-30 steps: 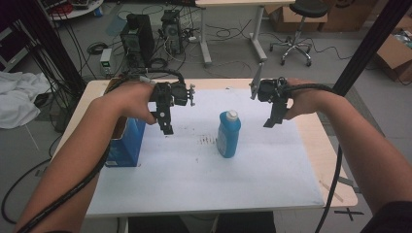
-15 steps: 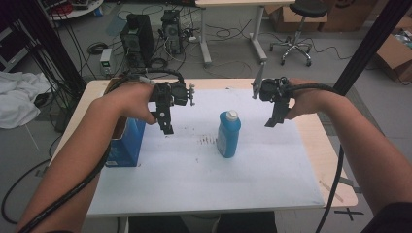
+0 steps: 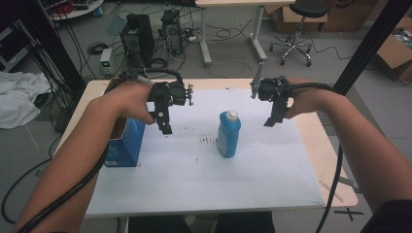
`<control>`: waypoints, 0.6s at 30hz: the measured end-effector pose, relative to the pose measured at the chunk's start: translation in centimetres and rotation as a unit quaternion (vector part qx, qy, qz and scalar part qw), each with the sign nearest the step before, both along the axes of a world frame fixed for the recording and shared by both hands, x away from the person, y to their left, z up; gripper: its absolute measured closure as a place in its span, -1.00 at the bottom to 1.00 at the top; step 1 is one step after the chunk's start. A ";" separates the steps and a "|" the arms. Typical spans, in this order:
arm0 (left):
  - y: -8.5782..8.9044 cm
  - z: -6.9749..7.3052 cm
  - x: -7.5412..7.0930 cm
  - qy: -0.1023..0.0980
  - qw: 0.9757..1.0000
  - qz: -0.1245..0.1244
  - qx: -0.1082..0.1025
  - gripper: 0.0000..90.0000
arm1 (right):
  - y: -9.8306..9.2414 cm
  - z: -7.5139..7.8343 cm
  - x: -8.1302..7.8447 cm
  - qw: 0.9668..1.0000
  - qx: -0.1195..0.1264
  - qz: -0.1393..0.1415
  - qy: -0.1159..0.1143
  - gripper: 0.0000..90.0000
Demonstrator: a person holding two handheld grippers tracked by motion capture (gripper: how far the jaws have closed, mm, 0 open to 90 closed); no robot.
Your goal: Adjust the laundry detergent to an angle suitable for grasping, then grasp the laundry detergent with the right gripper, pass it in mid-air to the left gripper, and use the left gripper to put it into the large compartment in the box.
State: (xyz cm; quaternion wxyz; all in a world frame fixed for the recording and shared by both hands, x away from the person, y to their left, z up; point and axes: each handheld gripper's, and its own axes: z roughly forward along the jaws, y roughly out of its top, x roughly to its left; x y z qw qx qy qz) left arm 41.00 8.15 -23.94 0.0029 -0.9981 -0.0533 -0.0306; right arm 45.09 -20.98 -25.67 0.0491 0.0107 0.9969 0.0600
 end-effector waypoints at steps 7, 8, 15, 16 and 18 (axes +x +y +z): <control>-0.2 0.0 0.0 -0.004 1.000 -0.005 0.001 -1.00 | 0.1 0.4 0.0 1.000 0.001 0.000 -0.006 -1.00; -0.2 0.0 0.0 -0.005 1.000 -0.004 -0.002 -1.00 | 0.1 0.4 0.0 1.000 0.001 0.000 -0.006 -1.00; -0.4 0.1 -0.3 -0.005 1.000 -0.004 0.000 -1.00 | -0.2 0.4 -0.3 1.000 0.003 -0.003 -0.008 -1.00; -0.4 0.1 -0.3 -0.005 1.000 -0.004 0.000 -1.00 | -0.3 0.4 -0.3 1.000 0.004 -0.003 -0.008 -1.00; -0.5 0.0 -0.2 -0.004 1.000 -0.003 0.002 -1.00 | -0.4 0.2 -0.4 1.000 0.002 -0.006 -0.008 -1.00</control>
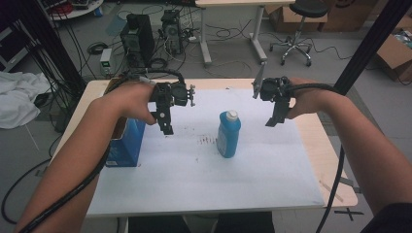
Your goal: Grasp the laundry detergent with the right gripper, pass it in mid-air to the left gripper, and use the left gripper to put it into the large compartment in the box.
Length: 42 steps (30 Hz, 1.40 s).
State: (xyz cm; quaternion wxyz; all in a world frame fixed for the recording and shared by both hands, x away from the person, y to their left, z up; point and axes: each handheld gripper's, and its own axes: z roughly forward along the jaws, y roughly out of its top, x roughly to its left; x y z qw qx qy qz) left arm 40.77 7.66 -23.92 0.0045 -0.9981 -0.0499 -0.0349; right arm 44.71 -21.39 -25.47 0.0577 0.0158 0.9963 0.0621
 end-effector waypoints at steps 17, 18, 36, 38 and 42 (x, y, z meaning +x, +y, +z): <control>0.1 -0.5 -0.5 0.002 1.000 -0.002 -0.012 -1.00 | -2.2 0.0 0.0 0.994 0.105 -0.038 0.003 -1.00; 0.2 -0.5 -0.6 0.001 1.000 -0.002 -0.013 -1.00 | -2.4 0.1 0.0 0.992 0.121 -0.043 0.001 -1.00; 0.6 -0.6 -1.0 -0.002 1.000 -0.008 -0.020 -1.00 | -4.9 -0.4 -2.0 0.930 0.359 -0.078 -0.010 -1.00; 0.5 -0.6 -1.1 -0.002 1.000 -0.010 -0.020 -1.00 | -5.0 -0.4 -2.6 0.925 0.370 -0.085 -0.017 -1.00; 0.3 -0.6 -1.2 -0.004 1.000 -0.016 -0.021 -1.00 | -5.1 -0.4 -3.7 0.918 0.382 -0.104 -0.040 -1.00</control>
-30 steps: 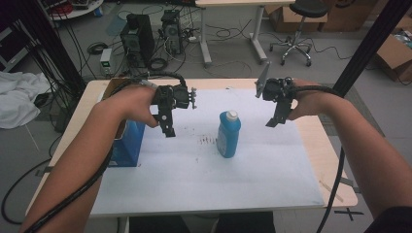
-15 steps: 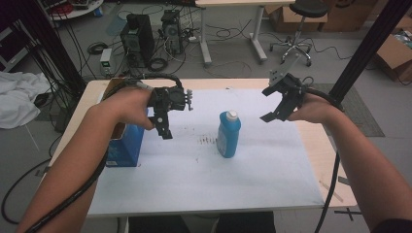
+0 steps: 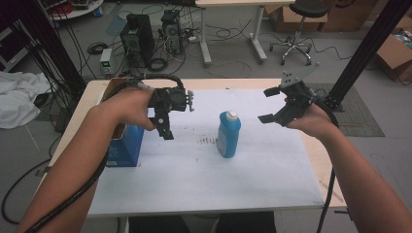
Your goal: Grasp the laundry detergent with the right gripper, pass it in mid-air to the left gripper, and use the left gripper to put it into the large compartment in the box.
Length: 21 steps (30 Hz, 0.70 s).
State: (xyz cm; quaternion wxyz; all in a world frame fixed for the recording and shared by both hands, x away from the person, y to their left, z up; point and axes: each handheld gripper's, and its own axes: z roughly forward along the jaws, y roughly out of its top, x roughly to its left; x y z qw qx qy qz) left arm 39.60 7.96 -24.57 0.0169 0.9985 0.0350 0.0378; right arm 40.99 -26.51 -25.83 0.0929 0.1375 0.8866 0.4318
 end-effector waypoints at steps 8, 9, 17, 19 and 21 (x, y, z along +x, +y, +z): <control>-0.5 -0.1 -0.5 -0.005 1.000 -0.019 0.001 -1.00 | -0.1 -0.4 -3.0 0.997 0.008 -0.079 -0.024 -1.00; -0.6 -0.1 -0.6 -0.005 1.000 -0.022 -0.001 -1.00 | -0.2 -0.7 -3.9 0.995 0.015 -0.096 -0.029 -1.00; -1.3 -0.8 -1.3 -0.005 0.999 -0.044 0.003 -1.00 | 0.4 -2.5 -6.7 0.985 0.039 -0.163 -0.041 -1.00; -1.4 -0.8 -1.6 -0.007 0.999 -0.048 0.003 -1.00 | 0.6 -2.9 -7.1 0.984 0.039 -0.167 -0.040 -1.00; -1.5 -0.6 -1.8 -0.010 0.999 -0.052 0.004 -1.00 | 1.3 -3.8 -8.1 0.982 0.035 -0.183 -0.043 -1.00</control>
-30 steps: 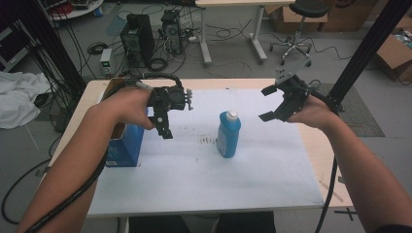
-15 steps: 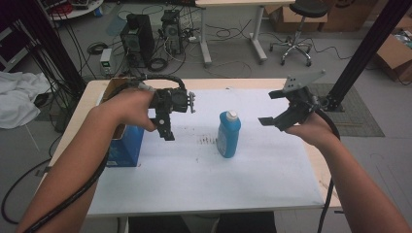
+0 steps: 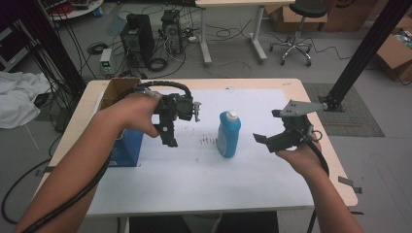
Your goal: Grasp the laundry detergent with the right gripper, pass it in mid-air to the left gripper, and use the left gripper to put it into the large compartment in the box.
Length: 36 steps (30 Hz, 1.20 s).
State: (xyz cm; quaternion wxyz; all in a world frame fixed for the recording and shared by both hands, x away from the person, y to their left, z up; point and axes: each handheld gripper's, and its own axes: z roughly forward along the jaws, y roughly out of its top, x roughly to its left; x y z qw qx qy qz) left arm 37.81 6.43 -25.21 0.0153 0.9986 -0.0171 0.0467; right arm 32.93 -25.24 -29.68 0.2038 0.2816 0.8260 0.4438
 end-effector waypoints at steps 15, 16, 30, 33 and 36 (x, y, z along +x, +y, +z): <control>0.5 0.3 -0.9 -0.008 1.000 -0.010 0.003 -1.00 | 3.1 -4.2 -1.7 0.999 0.019 -0.027 0.001 -1.00; 0.6 0.3 -1.0 -0.008 1.000 -0.009 0.003 -1.00 | 3.4 -4.4 -1.7 0.999 0.016 -0.027 0.000 -1.00; 1.3 0.1 -1.2 -0.008 1.000 -0.003 0.005 -1.00 | 6.0 -7.3 -0.2 0.999 0.026 -0.032 0.011 -1.00; 1.3 0.0 -1.3 -0.007 1.000 -0.003 0.004 -1.00 | 6.2 -7.6 -0.1 0.999 0.031 -0.041 0.010 -1.00; 1.4 -0.1 -1.2 -0.006 1.000 -0.003 0.004 -1.00 | 6.8 -8.4 0.2 0.997 0.045 -0.060 0.011 -1.00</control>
